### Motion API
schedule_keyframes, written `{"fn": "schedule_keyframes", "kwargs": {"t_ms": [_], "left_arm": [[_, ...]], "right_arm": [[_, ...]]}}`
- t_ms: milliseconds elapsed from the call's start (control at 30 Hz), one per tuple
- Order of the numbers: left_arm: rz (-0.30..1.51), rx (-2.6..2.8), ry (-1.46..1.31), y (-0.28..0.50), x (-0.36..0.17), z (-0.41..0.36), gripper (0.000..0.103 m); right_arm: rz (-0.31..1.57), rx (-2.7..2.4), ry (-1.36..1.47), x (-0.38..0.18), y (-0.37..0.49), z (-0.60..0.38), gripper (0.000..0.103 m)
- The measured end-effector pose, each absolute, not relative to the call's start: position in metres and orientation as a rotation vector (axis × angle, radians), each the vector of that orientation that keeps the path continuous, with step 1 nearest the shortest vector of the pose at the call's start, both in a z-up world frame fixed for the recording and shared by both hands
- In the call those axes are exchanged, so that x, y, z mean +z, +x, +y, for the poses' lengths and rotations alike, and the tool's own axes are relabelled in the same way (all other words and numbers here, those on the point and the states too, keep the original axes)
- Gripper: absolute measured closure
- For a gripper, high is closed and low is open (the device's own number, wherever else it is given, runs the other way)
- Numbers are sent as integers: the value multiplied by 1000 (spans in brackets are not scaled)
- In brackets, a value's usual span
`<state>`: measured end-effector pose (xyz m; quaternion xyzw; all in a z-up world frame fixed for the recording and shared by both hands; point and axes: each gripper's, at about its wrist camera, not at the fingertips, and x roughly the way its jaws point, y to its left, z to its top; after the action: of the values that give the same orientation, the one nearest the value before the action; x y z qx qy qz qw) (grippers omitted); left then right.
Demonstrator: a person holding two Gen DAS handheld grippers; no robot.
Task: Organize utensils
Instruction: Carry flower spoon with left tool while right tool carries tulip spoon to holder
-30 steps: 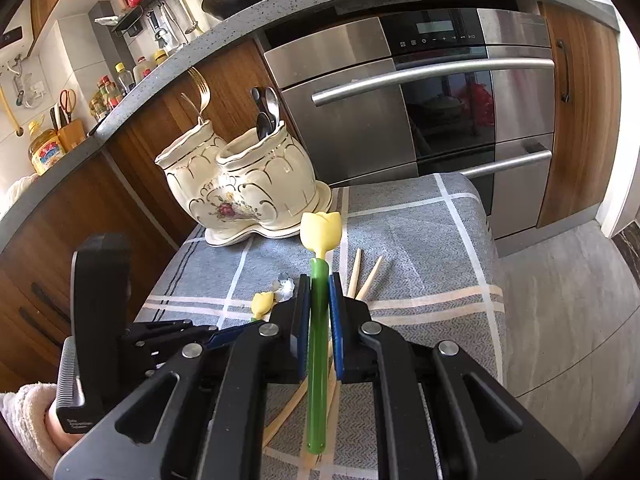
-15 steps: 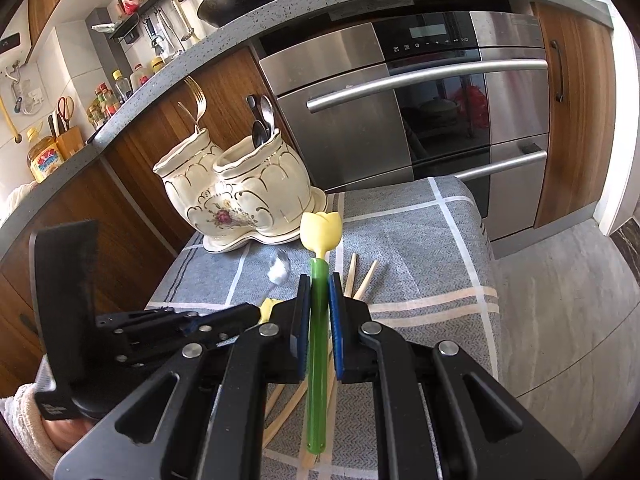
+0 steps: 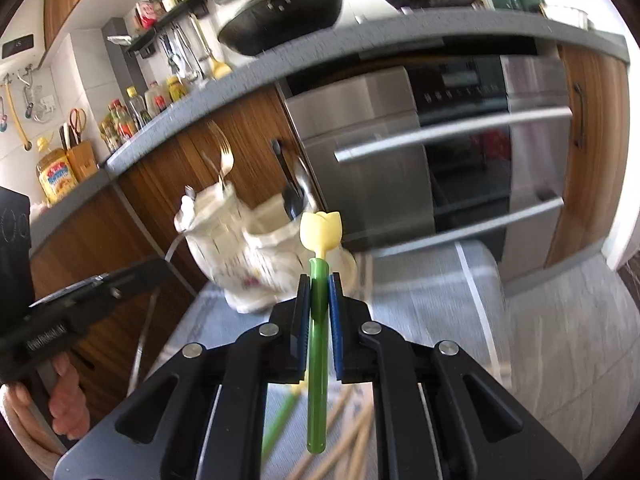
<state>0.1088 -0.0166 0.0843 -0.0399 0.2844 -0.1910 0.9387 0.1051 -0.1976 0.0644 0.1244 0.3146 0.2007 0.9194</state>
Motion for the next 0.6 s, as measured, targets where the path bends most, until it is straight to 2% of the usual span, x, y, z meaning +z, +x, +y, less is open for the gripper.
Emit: {"fn": "schedule_keyframes", "kwargs": {"t_ms": [267,600], "left_arm": [[434,-294,-107,149,141,26,99],[345,-221,-129,211,140,43,99]], "right_arm": [[542,443,261,104,157,-166,94],[472,447,292,97,209,-146,94]]}}
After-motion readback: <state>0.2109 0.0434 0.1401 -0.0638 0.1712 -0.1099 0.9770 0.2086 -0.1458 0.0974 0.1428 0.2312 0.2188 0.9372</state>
